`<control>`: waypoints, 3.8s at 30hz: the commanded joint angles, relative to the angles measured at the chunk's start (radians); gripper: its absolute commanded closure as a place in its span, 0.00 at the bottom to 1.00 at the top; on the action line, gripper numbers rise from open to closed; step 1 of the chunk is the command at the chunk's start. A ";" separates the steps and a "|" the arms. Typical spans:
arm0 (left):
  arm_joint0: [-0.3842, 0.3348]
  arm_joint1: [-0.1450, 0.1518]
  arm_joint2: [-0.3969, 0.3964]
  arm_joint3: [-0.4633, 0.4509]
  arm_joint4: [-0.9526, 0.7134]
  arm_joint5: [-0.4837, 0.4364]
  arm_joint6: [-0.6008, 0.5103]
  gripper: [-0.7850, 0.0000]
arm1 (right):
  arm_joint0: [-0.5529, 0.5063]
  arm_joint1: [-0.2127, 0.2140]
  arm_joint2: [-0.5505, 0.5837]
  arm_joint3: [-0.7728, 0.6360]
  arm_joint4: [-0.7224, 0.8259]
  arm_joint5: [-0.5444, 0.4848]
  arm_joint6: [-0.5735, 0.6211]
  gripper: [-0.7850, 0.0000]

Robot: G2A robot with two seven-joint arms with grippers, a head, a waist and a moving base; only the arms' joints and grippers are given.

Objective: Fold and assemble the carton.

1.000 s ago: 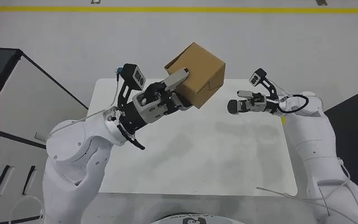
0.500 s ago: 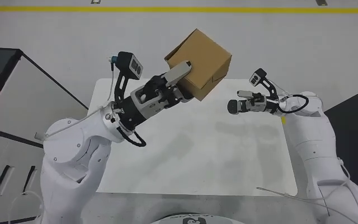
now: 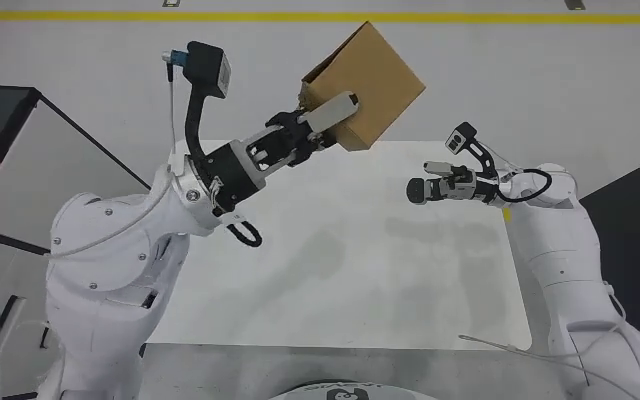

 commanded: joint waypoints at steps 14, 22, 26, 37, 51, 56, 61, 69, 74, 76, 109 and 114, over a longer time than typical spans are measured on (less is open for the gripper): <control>-0.129 0.031 0.085 0.000 0.391 0.026 -0.182 1.00 | 0.000 0.000 0.000 0.000 0.000 0.000 0.000 0.00; -0.141 0.033 0.096 0.000 0.421 0.000 -0.200 1.00 | 0.000 0.000 0.000 0.000 0.000 0.000 0.000 0.00; -0.124 0.035 0.106 0.000 0.437 -0.070 -0.194 1.00 | 0.000 0.000 0.000 0.000 0.000 0.000 0.000 0.00; -0.072 0.055 0.059 0.034 0.453 -0.510 -0.233 1.00 | 0.000 0.000 0.000 0.000 0.000 0.000 0.000 0.00; -0.056 0.062 0.028 0.043 0.463 -0.652 -0.214 1.00 | 0.000 0.000 0.000 0.000 0.000 0.000 0.000 0.00; -0.047 0.073 -0.044 0.069 0.392 -0.888 -0.223 1.00 | 0.000 0.000 0.000 0.000 0.000 0.000 0.000 0.00; -0.031 0.085 -0.116 0.093 0.363 -1.061 -0.226 1.00 | 0.000 0.000 0.000 0.000 0.000 0.000 0.000 0.00; -0.014 0.089 -0.121 0.081 0.385 -1.155 -0.208 1.00 | 0.000 0.000 0.000 0.000 0.000 0.000 0.000 0.00; -0.014 0.089 -0.122 0.077 0.385 -1.156 -0.200 1.00 | 0.000 0.000 0.000 0.000 0.000 0.000 0.000 0.00; -0.012 0.092 -0.136 0.065 0.452 -1.215 -0.197 1.00 | 0.000 0.000 0.000 0.000 0.000 0.000 0.000 0.00; -0.084 0.126 -0.191 0.000 1.583 -1.503 0.563 1.00 | 0.000 0.000 0.000 0.000 0.000 0.000 0.000 0.00; -0.044 0.144 -0.198 0.014 1.765 -1.503 0.736 1.00 | 0.000 0.000 0.000 0.000 0.000 0.000 0.000 0.00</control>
